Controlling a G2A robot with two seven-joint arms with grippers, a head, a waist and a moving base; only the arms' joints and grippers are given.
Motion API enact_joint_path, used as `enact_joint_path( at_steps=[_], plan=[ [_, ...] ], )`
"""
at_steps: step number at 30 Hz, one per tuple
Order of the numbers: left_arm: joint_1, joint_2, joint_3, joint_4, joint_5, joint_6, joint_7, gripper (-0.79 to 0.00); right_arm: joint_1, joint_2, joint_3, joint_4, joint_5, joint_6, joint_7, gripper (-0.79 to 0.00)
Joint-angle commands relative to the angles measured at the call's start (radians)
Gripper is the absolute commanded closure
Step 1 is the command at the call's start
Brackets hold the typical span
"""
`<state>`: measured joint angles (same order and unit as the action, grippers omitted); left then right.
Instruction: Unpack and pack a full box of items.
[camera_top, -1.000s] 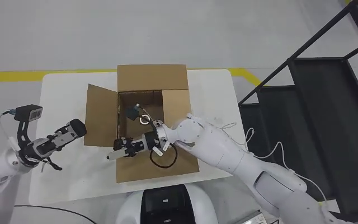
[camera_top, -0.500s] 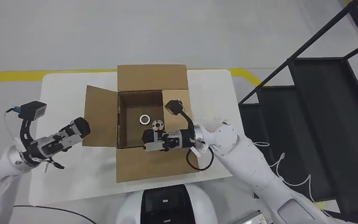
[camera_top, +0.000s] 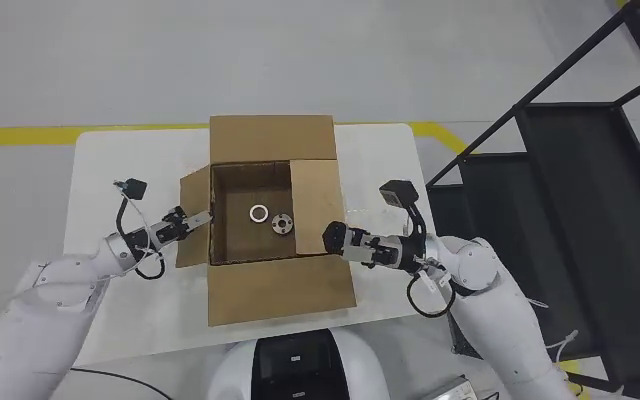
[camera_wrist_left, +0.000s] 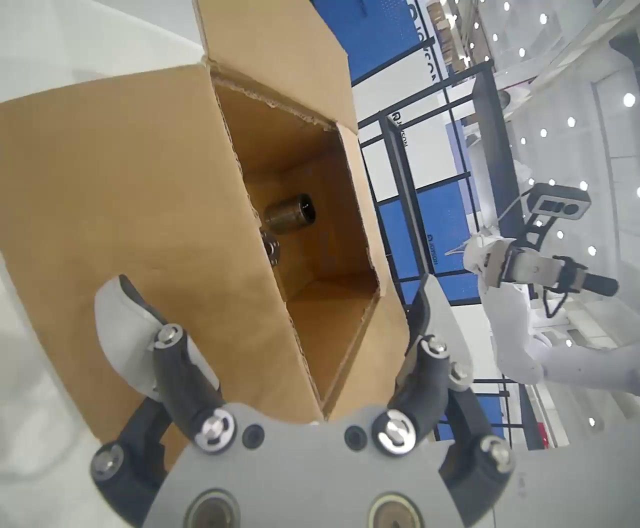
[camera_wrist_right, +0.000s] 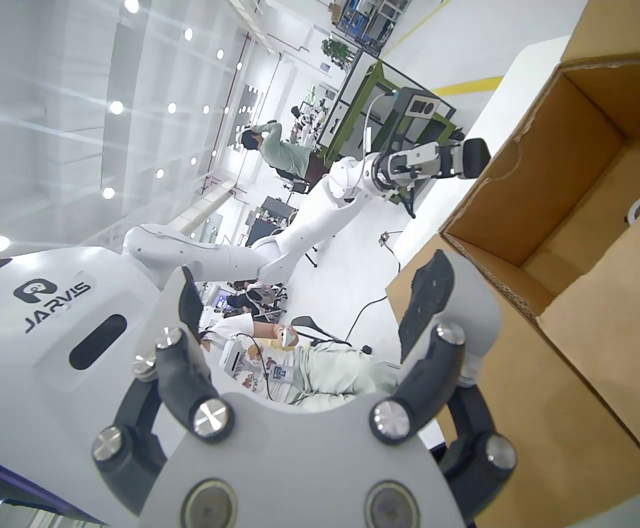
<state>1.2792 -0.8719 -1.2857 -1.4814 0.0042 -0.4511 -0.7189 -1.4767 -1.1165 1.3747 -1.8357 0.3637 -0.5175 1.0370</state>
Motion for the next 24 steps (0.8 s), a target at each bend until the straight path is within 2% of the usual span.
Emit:
enact_joint_path(
  at_steps=[1, 5, 8, 10, 14, 16, 18, 21, 24],
  plan=[
    [-0.020, -0.008, 0.035, 0.016, 0.000, -0.004, 0.013, -0.785, -0.005, 0.002, 0.005, -0.003, 0.002, 0.000, 0.002, -0.785],
    [-0.040, -0.016, 0.047, 0.039, -0.018, -0.028, 0.032, -0.785, -0.009, 0.006, 0.004, -0.003, 0.004, 0.002, 0.015, -0.785],
    [-0.022, -0.009, -0.001, 0.008, -0.031, -0.069, 0.037, -0.785, -0.007, 0.008, 0.001, 0.003, 0.003, 0.005, 0.021, -0.785],
    [0.011, 0.000, -0.051, -0.038, -0.057, -0.096, 0.025, -0.785, -0.008, 0.010, 0.002, 0.008, 0.004, 0.001, 0.023, -0.785],
    [0.087, 0.023, -0.179, -0.189, -0.100, -0.129, -0.034, -0.785, -0.015, 0.014, 0.011, 0.020, 0.005, -0.008, 0.023, -0.785],
    [0.111, 0.031, -0.231, -0.266, -0.085, -0.122, -0.054, -0.785, -0.023, 0.016, 0.021, 0.027, 0.010, -0.017, 0.020, -0.785],
    [0.120, 0.034, -0.250, -0.317, -0.091, -0.090, -0.071, -0.785, -0.034, 0.019, 0.036, 0.033, 0.016, -0.029, 0.015, -0.785],
    [0.088, 0.033, -0.223, -0.384, -0.068, -0.045, -0.099, -0.785, -0.058, 0.024, 0.068, 0.044, 0.031, -0.048, 0.005, -0.785],
    [0.002, 0.025, -0.127, -0.397, -0.044, 0.007, -0.149, -0.785, -0.085, 0.029, 0.102, 0.052, 0.047, -0.058, -0.003, -0.785]
  ],
)
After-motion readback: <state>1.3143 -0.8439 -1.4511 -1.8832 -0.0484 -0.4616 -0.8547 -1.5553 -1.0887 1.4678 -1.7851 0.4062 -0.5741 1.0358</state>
